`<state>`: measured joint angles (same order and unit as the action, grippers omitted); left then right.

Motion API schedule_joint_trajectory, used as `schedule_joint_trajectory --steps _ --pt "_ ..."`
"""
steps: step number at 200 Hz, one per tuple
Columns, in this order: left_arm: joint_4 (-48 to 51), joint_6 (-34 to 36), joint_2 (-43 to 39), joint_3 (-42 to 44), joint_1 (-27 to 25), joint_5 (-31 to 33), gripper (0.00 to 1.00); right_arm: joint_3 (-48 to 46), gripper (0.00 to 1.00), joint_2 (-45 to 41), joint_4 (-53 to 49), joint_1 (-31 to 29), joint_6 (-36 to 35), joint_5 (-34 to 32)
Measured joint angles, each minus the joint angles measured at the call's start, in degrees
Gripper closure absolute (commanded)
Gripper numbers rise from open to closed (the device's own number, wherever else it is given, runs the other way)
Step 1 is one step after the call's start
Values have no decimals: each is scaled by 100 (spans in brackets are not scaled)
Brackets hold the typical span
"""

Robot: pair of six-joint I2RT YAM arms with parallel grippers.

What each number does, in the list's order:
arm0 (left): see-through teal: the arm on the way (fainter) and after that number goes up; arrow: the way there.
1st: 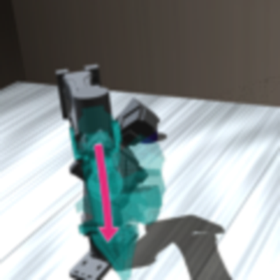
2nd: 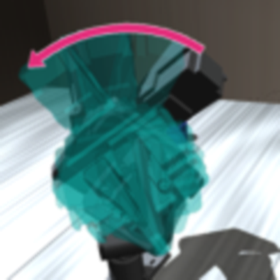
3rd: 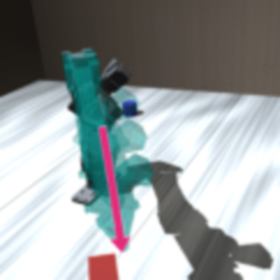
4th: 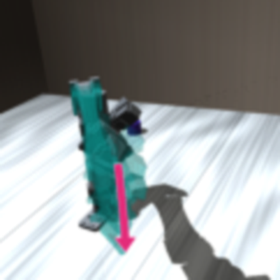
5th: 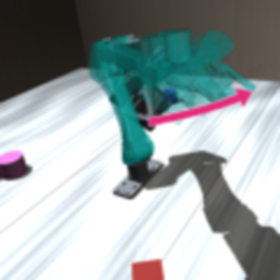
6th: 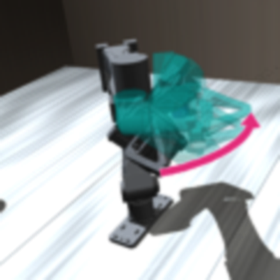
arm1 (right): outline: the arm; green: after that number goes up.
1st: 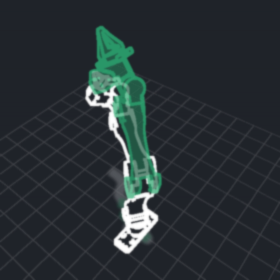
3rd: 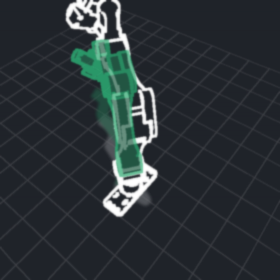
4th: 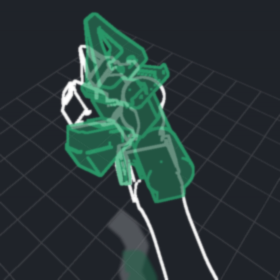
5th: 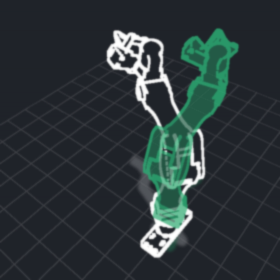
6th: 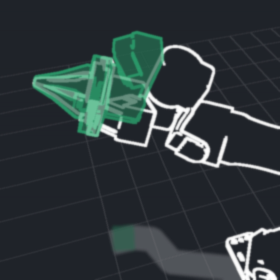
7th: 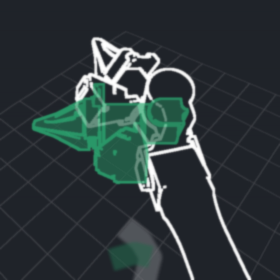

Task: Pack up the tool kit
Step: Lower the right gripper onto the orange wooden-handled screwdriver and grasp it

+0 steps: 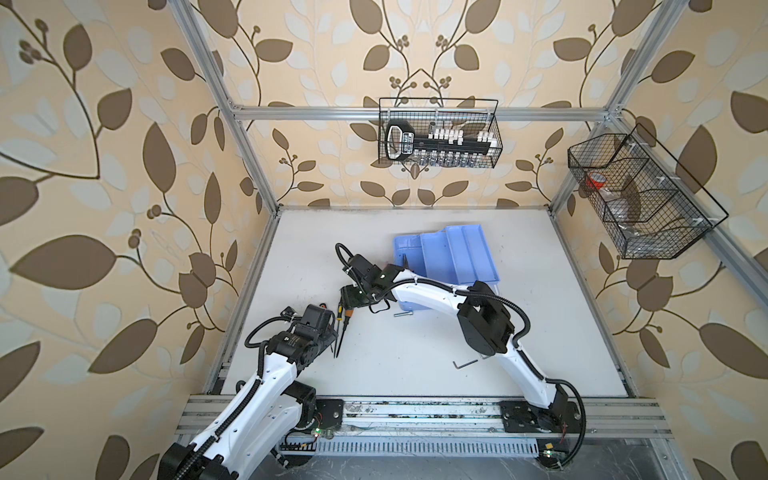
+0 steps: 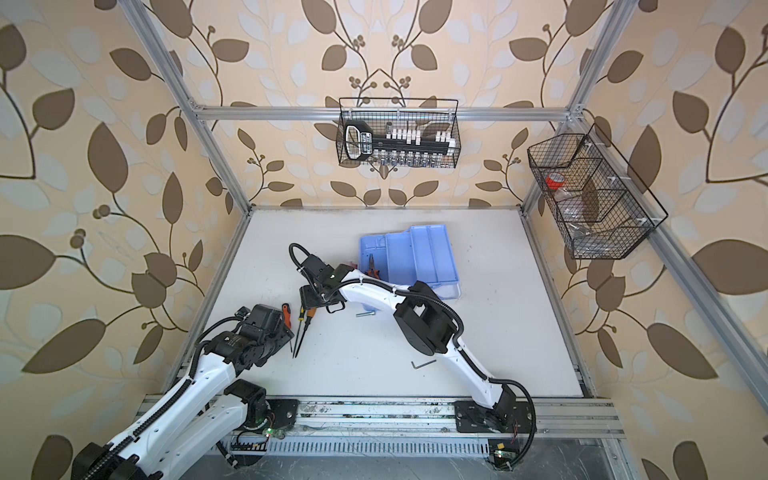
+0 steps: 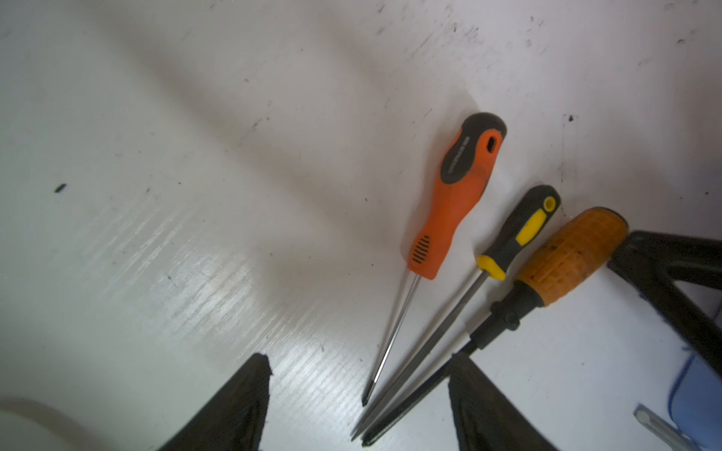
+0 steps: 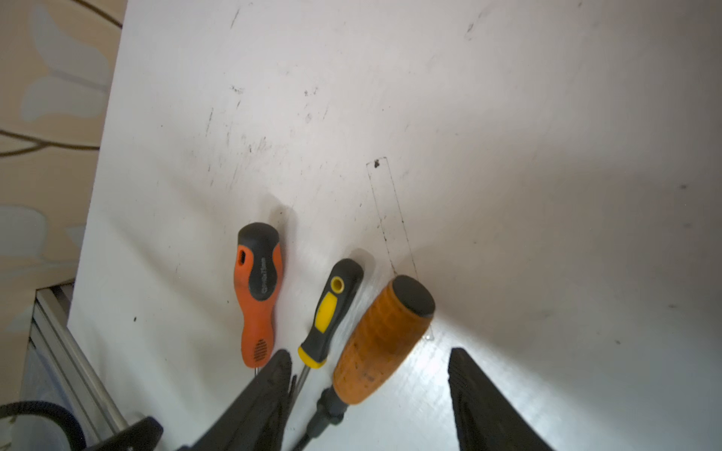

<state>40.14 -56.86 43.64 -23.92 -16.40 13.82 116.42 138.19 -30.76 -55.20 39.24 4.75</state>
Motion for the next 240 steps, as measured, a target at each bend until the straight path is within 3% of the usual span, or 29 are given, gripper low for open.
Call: schedule_joint_trajectory --steps 41,71,124,169,240 --pt "-35 55 -2 72 2 -22 25 129 47 258 175 0 153 177" --pt "-70 105 -4 87 39 -26 25 129 66 302 188 35 234 197" --pt "-101 151 31 122 76 -35 25 151 81 308 219 63 164 271" --pt "-103 186 37 122 114 -37 25 61 82 251 264 120 98 374" --pt "-101 205 35 122 114 -39 25 -138 69 7 -90 208 -229 -184"
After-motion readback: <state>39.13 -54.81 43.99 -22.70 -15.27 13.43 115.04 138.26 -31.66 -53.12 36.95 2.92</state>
